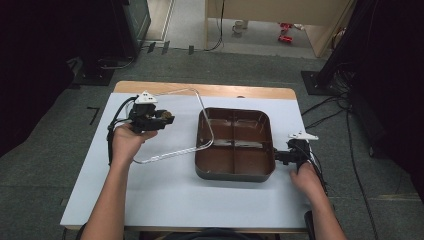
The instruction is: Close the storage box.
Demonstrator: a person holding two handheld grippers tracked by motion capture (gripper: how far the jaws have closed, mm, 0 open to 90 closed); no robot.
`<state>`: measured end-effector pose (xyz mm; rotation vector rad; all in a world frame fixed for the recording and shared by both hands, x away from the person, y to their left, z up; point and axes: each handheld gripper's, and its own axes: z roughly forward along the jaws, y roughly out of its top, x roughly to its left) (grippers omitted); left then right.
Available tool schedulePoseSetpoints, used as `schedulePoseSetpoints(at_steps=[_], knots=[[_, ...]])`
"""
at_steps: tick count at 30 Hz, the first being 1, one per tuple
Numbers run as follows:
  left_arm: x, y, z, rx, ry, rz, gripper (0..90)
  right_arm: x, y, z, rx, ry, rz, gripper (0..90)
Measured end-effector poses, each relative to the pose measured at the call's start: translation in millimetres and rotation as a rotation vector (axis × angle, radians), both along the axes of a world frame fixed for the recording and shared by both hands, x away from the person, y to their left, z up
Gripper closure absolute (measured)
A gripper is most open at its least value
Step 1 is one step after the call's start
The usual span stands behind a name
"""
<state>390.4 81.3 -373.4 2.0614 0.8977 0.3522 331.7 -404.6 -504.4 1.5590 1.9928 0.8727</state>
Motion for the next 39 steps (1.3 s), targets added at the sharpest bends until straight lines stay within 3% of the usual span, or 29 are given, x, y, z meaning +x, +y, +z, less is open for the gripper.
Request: schedulePoseSetpoints(at_steps=[8, 15, 27, 39], knots=[[-3.9, -20.7, 1.1, -0.013, -0.004, -0.056, 59.0, 0.0, -0.1, 0.0, 0.0, 0.0, 0.001, 10.1], [-8.8, -49.6, -3.4, 0.008, -0.016, -0.11, 59.0, 0.0, -0.1, 0.0, -0.001, 0.0, 0.001, 10.1], [-9.4, -85.2, -12.8, 0.022, 0.007, -0.183, 59.0, 0.0, -0.3, 0.0, -0.002, 0.0, 0.002, 10.2], [-4.9, -134.2, -17.6, 0.031, 0.012, -0.259, 59.0, -0.1, -0.2, 0.0, 0.0, 0.001, 0.001, 10.1]])
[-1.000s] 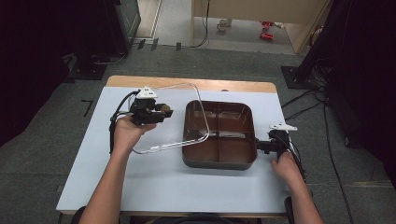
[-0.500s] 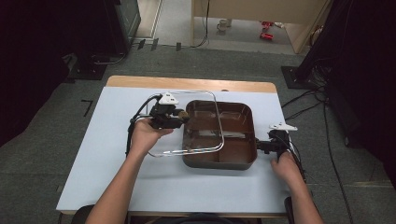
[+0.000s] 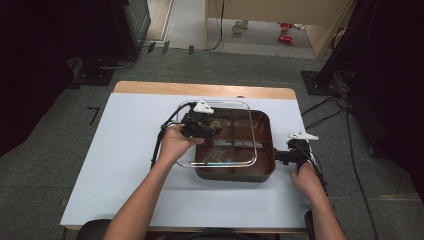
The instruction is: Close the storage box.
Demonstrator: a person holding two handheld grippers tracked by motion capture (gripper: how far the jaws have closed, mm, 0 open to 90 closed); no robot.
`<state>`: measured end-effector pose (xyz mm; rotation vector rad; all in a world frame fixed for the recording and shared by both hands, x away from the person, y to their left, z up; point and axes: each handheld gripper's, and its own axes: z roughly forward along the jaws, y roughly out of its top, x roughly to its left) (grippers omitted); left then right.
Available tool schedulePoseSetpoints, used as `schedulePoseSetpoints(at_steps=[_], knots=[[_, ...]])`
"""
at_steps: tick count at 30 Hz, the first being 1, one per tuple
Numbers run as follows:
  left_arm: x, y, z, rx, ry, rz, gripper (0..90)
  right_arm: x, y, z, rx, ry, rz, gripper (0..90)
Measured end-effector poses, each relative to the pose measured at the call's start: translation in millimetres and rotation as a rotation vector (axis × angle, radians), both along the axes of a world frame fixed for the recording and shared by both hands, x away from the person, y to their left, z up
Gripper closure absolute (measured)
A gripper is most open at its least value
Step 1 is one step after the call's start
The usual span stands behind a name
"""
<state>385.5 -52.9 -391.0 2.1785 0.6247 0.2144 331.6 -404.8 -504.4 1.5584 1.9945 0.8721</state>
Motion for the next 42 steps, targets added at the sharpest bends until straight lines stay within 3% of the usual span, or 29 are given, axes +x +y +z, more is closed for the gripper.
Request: schedulePoseSetpoints(at_steps=[6, 12, 19, 29, 32, 42], knots=[[2.5, -19.9, -6.0, 0.029, 0.009, -0.029, 59.0, 0.0, 0.0, -0.1, 0.001, -0.002, 0.0, 10.1], [4.8, -37.3, -12.7, 0.023, 0.023, -0.043, 59.0, 0.0, 0.1, -0.2, 0.001, -0.002, -0.001, 10.1], [5.3, -54.5, -21.9, 0.043, 0.039, -0.054, 59.0, 0.0, -0.1, -0.1, 0.0, -0.002, 0.0, 10.1], [2.0, -67.2, -30.0, 0.069, 0.031, -0.06, 59.0, 0.0, -0.1, 0.0, 0.0, 0.0, 0.0, 10.1], [1.8, -67.6, -30.5, 0.076, 0.048, -0.067, 59.0, 0.0, -0.1, 0.0, 0.0, 0.0, 0.0, 10.1], [0.9, -66.6, -32.6, 0.066, 0.04, -0.068, 58.7, 0.0, 0.1, 0.0, 0.001, 0.001, -0.001, 10.1]])
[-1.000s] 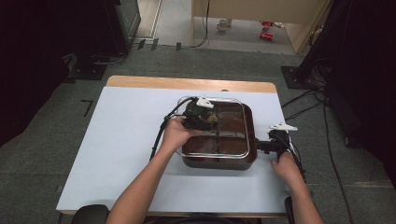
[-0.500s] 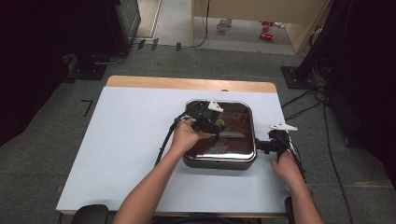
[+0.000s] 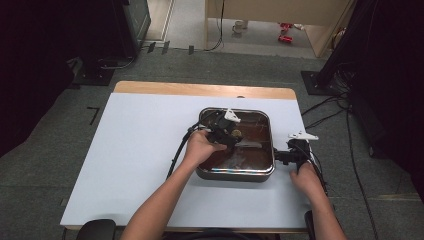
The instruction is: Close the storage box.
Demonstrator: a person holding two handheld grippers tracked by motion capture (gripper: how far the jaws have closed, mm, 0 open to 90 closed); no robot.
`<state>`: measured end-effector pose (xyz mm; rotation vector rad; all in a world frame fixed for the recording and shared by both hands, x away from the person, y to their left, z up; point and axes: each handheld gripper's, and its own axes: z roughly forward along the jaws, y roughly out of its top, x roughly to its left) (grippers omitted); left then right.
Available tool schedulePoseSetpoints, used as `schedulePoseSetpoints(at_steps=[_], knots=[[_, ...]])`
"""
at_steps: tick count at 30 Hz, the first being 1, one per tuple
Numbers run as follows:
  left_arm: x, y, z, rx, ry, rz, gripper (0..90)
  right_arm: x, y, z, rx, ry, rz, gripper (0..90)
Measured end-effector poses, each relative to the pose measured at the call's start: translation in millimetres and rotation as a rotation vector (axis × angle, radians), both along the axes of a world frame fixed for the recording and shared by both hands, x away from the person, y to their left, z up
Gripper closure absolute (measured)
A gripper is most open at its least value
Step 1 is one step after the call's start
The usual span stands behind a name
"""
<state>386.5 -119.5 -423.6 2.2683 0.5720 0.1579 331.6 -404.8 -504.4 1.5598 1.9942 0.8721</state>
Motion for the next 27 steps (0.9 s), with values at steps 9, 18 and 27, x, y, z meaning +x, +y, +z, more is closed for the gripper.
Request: schedulePoseSetpoints(at_steps=[9, 18, 27], knots=[[4.2, 5.2, 1.9, -0.05, 0.053, -0.008, 52.6, 0.0, -0.1, -0.1, -0.001, -0.001, 0.001, 10.1], [-1.7, 16.4, 17.4, -0.052, 0.001, -0.007, 32.4, 0.1, 0.0, -0.2, 0.0, -0.002, 0.001, 10.1], [-9.7, 34.6, 26.0, -0.061, 0.025, -0.016, 30.9, 0.0, -0.1, -0.2, 0.0, -0.002, 0.001, 10.2]])
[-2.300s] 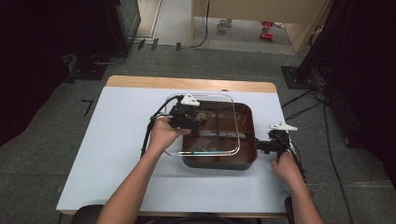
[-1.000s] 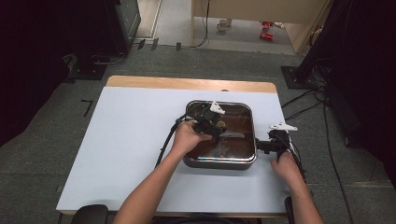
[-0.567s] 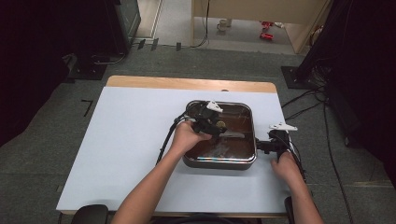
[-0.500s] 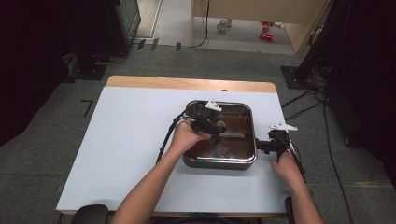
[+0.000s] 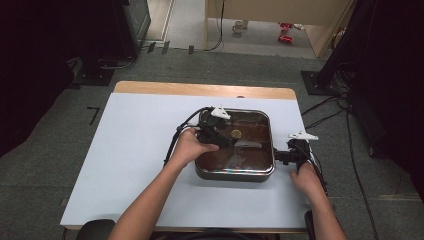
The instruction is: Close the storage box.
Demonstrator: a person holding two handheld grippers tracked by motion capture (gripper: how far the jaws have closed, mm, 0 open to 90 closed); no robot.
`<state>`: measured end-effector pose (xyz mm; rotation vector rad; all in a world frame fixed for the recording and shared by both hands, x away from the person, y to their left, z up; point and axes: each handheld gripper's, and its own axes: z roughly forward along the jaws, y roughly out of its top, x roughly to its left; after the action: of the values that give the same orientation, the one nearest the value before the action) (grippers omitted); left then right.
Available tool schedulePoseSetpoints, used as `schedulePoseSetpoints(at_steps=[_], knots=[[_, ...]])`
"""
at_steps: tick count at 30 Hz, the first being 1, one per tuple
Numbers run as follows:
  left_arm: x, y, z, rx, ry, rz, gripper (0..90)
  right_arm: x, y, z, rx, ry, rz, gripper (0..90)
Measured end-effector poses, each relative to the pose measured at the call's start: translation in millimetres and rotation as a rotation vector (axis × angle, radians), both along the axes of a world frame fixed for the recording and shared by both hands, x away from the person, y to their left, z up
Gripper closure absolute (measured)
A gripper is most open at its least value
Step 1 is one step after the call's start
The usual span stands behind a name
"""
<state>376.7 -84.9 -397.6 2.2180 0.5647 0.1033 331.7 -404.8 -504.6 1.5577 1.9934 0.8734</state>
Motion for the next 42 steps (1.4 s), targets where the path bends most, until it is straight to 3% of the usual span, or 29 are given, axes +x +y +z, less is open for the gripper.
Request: schedulePoseSetpoints(at_steps=[7, 34, 39, 42], knots=[[-6.4, 14.1, 3.4, 0.028, -0.023, 0.025, 30.1, -0.1, 0.2, 0.0, 0.001, 0.0, -0.001, 10.2], [-31.1, 90.8, 2.5, -0.048, -0.014, 0.163, 30.3, 0.1, 0.0, 0.1, 0.0, -0.001, 0.0, 10.2], [-37.5, 102.5, -4.8, -0.012, -0.028, 0.206, 29.8, 0.1, 0.0, 0.1, 0.0, -0.001, 0.0, 10.1], [-39.5, 109.6, -8.1, -0.014, -0.021, 0.226, 30.4, 0.1, -0.1, 0.1, 0.0, -0.001, 0.0, 10.2]])
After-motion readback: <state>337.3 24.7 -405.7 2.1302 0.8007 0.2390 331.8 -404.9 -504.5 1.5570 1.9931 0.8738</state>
